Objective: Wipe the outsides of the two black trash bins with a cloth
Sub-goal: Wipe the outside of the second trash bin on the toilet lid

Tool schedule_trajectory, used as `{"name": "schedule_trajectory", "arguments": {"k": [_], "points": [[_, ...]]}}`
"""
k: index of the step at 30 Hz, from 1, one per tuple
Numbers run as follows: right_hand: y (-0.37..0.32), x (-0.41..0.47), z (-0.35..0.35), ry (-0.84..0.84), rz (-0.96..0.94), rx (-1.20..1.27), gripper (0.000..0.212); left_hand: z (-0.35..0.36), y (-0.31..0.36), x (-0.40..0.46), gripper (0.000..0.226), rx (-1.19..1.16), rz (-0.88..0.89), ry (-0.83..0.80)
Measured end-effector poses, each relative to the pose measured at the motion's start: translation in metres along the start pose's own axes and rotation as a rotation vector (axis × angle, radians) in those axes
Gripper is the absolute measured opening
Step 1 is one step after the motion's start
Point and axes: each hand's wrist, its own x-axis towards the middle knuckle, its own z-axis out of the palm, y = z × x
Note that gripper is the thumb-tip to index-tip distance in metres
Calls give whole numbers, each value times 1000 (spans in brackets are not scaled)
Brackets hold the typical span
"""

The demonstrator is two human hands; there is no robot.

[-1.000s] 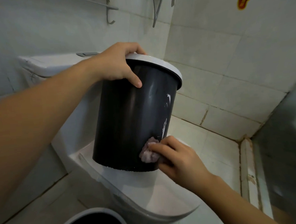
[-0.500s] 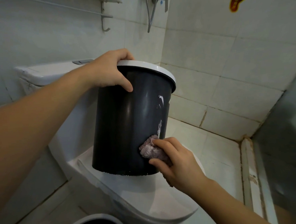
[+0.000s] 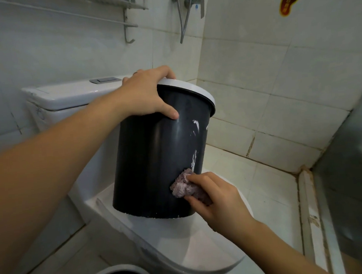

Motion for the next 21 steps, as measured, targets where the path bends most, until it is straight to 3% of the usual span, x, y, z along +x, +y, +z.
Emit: {"name": "schedule_trajectory", "arguments": {"k": [8, 21], "points": [[4, -1, -1, 0, -88, -11, 35, 0, -20, 3, 66, -219, 4, 31], [-1, -4, 1, -91, -260, -120, 32, -2, -11, 9, 65, -76, 67, -41]]}}
